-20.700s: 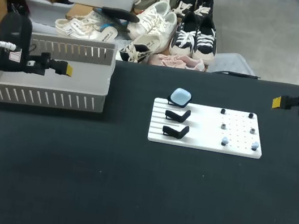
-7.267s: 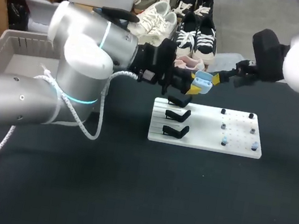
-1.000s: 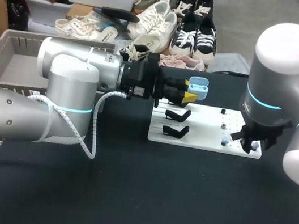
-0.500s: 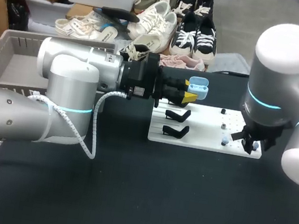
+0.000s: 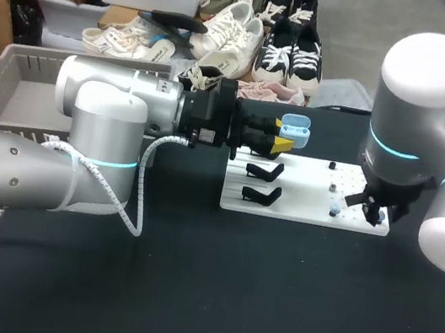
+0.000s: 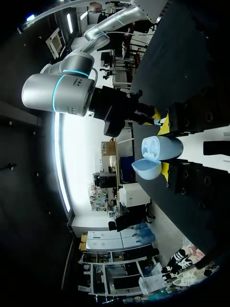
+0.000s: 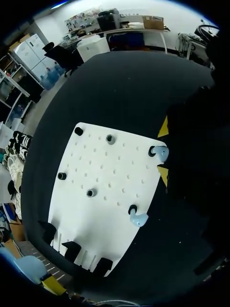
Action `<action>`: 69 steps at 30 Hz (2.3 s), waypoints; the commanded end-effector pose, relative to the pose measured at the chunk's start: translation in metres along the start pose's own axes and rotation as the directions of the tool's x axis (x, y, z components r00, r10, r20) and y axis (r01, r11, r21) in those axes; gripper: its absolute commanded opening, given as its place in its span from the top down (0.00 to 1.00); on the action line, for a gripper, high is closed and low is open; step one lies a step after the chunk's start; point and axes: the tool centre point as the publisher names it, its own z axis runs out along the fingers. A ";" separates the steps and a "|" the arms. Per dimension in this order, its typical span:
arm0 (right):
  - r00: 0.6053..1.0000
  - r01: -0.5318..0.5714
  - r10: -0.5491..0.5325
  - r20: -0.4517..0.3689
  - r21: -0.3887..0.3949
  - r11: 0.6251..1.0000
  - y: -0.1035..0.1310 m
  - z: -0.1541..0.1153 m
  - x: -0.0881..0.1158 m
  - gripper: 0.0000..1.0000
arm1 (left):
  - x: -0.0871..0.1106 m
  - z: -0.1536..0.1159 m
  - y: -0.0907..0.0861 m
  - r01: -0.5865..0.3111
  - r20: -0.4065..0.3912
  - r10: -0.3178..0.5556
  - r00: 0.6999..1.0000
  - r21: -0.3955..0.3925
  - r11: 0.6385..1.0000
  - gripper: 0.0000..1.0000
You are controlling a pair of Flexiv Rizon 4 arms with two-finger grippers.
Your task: Pick up each earbud case from the left stands, insert the matching earbuds, close the lid, and place the case in the box.
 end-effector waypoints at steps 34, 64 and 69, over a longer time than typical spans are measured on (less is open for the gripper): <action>1.000 -0.021 0.021 0.021 -0.003 1.000 -0.010 -0.034 0.009 1.00 | 0.000 0.000 -0.001 -0.001 0.001 0.001 1.000 -0.004 1.000 1.00; 0.985 -0.172 0.171 -0.029 -0.065 0.983 -0.008 -0.054 0.007 1.00 | 0.000 0.000 -0.001 -0.001 0.001 0.001 1.000 -0.004 1.000 1.00; 0.868 -0.482 0.478 -0.134 0.003 0.876 -0.004 -0.063 0.000 1.00 | 0.000 0.000 -0.001 -0.001 0.001 0.001 1.000 -0.004 1.000 1.00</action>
